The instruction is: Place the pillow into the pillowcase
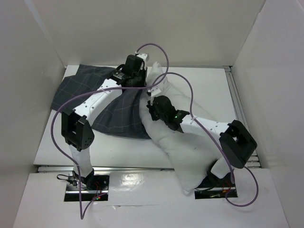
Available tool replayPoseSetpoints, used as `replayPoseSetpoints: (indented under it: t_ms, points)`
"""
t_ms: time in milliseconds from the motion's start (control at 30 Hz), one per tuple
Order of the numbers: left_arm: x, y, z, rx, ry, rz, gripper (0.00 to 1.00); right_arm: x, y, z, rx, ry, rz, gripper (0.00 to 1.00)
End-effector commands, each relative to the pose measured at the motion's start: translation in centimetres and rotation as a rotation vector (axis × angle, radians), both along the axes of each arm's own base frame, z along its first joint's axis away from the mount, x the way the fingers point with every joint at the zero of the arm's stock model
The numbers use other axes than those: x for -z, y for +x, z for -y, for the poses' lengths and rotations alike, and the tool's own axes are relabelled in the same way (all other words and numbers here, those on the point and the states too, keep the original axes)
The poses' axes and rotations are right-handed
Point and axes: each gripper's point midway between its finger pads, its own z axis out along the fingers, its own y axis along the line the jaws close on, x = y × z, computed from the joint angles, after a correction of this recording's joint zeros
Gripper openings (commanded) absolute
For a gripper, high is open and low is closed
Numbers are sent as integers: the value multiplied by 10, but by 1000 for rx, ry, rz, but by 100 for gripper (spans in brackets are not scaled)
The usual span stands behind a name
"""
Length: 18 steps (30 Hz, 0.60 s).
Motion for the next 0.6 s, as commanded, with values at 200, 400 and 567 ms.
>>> replayPoseSetpoints:
  t_ms: [200,400,567]
  points:
    - [-26,-27,-17,-53,-27,37,0,32,-46,22,-24,-90,-94,34]
    - [-19,-57,-53,-181,-4,50,0,-53,-33,31,-48,45,52,100]
    - [-17,-56,-57,-216,8,42,0,-98,12,72,66,118,111,100]
